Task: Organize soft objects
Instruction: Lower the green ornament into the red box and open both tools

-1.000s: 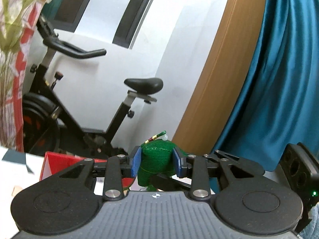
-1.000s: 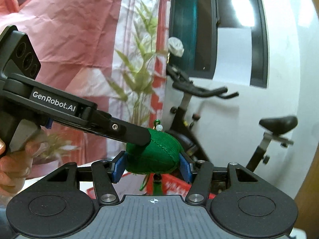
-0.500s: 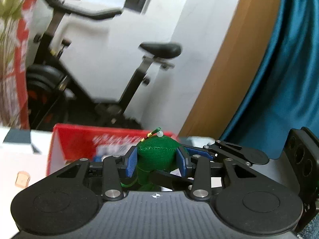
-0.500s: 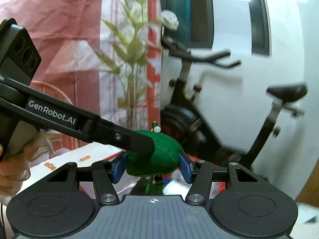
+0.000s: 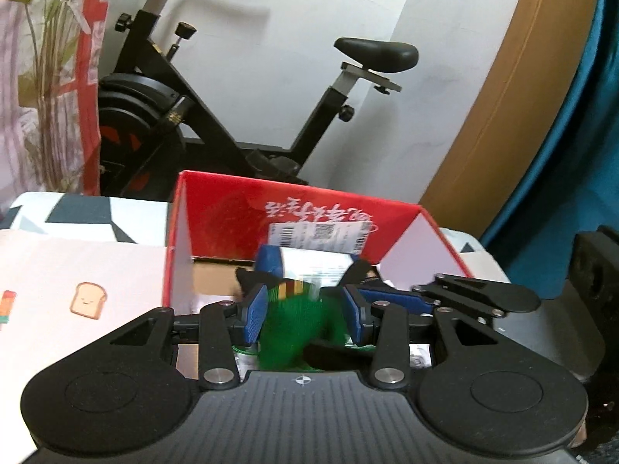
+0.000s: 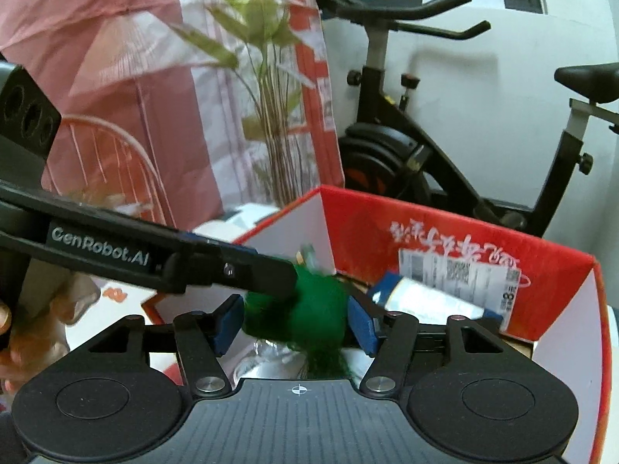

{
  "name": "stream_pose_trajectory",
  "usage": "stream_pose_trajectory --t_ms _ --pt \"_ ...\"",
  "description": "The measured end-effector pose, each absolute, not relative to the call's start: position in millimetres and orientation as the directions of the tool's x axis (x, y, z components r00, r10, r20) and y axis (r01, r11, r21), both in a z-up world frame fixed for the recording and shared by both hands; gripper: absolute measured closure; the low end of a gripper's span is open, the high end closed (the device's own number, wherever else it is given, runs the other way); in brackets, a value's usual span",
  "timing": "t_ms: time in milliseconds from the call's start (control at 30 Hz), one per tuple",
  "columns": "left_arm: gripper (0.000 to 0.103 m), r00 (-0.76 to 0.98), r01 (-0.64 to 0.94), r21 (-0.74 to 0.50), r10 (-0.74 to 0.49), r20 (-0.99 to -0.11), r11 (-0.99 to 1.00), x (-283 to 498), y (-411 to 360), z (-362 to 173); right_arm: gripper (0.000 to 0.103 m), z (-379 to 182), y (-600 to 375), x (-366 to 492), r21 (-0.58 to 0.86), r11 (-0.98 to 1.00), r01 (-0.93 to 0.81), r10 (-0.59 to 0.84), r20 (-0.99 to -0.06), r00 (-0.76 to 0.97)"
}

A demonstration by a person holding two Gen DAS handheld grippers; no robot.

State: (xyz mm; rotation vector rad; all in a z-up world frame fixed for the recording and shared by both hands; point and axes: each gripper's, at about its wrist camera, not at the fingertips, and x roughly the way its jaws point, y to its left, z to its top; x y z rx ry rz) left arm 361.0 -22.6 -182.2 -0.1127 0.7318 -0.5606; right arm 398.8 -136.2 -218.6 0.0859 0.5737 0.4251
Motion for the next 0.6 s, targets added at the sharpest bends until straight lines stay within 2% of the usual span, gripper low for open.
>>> stream_pose_trajectory --t_ms 133,233,300,333,400,600 --pt "0.055 0.631 0.432 -0.258 -0.494 -0.598 0.864 358.5 -21.4 -180.0 0.037 -220.0 -140.1 391.7 0.152 0.926 -0.345 0.371 -0.53 0.762" --pt "0.039 0.663 0.425 -0.212 -0.462 -0.59 0.88 348.0 -20.8 -174.9 0.023 -218.0 -151.2 379.3 0.132 0.953 -0.273 0.301 -0.515 0.803" --pt "0.029 0.696 0.421 -0.152 -0.426 -0.578 0.894 335.8 -21.1 -170.4 0.01 -218.1 -156.1 366.1 0.103 0.971 -0.217 0.239 -0.492 0.837" --pt "0.026 0.71 0.417 -0.128 -0.41 -0.572 0.9 329.7 -20.5 -168.3 0.008 -218.7 -158.4 361.1 0.093 0.975 -0.199 0.219 -0.488 0.845" --pt "0.01 0.735 0.404 -0.099 -0.387 -0.557 0.91 318.4 -17.5 -165.6 0.002 -220.4 -161.2 347.5 0.072 0.983 -0.171 0.185 -0.475 0.86" --pt "0.0 0.788 0.357 -0.038 -0.323 -0.524 0.933 283.7 -9.2 -163.9 0.0 -220.7 -173.7 309.8 0.101 0.987 -0.126 0.157 -0.42 0.894"
